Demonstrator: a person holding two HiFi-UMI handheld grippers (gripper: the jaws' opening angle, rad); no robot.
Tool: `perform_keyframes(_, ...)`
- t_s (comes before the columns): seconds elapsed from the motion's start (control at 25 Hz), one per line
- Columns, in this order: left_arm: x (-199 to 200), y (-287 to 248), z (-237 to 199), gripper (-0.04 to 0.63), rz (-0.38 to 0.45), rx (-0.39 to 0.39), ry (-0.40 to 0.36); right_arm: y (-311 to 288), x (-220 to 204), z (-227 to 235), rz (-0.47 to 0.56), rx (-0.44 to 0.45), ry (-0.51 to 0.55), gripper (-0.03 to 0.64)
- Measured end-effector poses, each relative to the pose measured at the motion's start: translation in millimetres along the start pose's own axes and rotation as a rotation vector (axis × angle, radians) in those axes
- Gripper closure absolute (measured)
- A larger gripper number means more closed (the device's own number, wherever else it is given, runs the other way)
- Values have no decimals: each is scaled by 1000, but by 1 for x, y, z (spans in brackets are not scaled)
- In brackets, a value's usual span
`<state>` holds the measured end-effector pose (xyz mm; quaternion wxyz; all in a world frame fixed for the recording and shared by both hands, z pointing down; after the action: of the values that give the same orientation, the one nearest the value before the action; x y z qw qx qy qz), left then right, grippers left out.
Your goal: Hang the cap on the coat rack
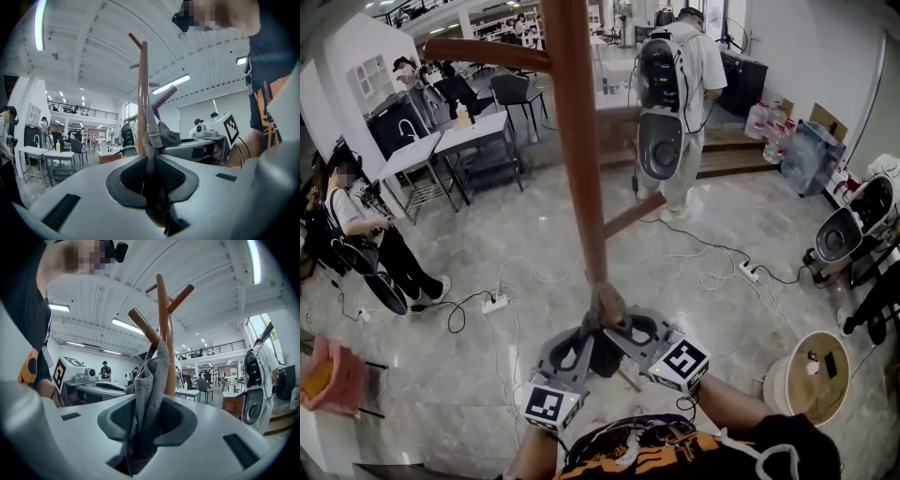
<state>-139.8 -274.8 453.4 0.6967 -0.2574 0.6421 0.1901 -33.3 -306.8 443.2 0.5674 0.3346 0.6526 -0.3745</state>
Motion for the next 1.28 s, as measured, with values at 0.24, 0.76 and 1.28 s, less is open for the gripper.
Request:
perform_keyframes(0.24,-4,2,-3,520,6,15,23,1,-4,-2,12,18,8,411)
perform_keyframes(0.76,-11,10,-6,453,14,31,48,12,-8,0,1,-4,4,362)
perform_keyframes(1.28,-11,19,0,453,5,24,44,36,-6,2,-15,-43,23,337)
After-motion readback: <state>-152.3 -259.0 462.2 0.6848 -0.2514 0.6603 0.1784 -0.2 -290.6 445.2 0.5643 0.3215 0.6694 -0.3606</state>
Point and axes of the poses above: the fingertips, and each gripper's own axes: y backward along the fingers, z to its right, x out of its top, the point moved 5 cm from there along y, backward along the fingers, and after that the axes turned 5 degrees about -z, right-handed, at the moved point
